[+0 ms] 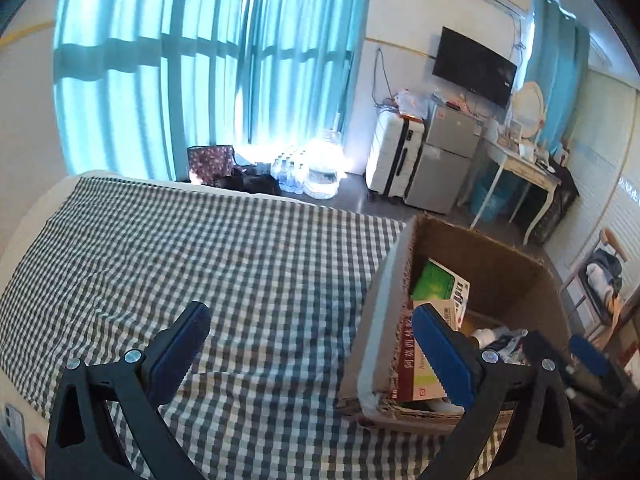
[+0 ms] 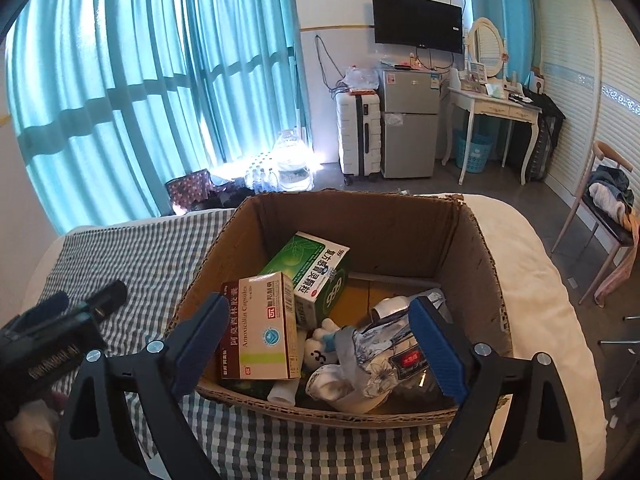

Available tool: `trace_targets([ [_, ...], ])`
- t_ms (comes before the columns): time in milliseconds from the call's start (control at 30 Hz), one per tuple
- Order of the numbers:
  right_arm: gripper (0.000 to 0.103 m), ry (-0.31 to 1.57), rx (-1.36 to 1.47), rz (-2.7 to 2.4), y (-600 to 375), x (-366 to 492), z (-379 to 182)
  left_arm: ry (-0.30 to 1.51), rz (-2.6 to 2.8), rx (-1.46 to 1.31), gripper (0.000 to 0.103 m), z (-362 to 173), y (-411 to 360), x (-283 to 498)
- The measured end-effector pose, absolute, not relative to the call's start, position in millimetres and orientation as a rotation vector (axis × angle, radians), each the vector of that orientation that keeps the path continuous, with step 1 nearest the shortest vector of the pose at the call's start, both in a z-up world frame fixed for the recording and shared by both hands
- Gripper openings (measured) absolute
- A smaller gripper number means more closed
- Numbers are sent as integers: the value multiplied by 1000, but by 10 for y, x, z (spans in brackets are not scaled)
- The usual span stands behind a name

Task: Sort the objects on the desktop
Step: 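Carry the Amoxicillin box and comb into the box and release both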

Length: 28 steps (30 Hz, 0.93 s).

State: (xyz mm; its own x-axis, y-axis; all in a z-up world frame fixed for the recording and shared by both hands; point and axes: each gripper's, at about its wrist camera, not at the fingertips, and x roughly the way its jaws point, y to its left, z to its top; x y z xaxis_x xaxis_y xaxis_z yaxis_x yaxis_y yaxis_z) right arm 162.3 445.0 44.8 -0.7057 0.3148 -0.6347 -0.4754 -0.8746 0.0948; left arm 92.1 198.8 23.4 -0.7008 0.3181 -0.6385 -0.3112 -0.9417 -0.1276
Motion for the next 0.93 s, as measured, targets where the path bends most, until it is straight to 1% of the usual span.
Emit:
trace_targets([
  [300, 92, 319, -929, 2513, 4318, 1536, 385, -24, 2640, -1015, 103, 197, 1812, 868],
  [500, 92, 303, -975, 2505, 4295, 1507, 348, -38, 2625, -1020, 103, 189, 1835, 873],
  [733, 92, 285, -977, 2510, 4262, 1515, 350, 30, 2628, -1077, 103, 160, 1910, 878],
  [833, 92, 276, -990, 2502, 4257, 1504, 333, 88, 2605, -1080, 103, 133, 1965, 922],
  [933, 92, 286, -1004, 2500, 4233, 1497, 312, 85, 2549, -1097, 103, 90, 2011, 951],
])
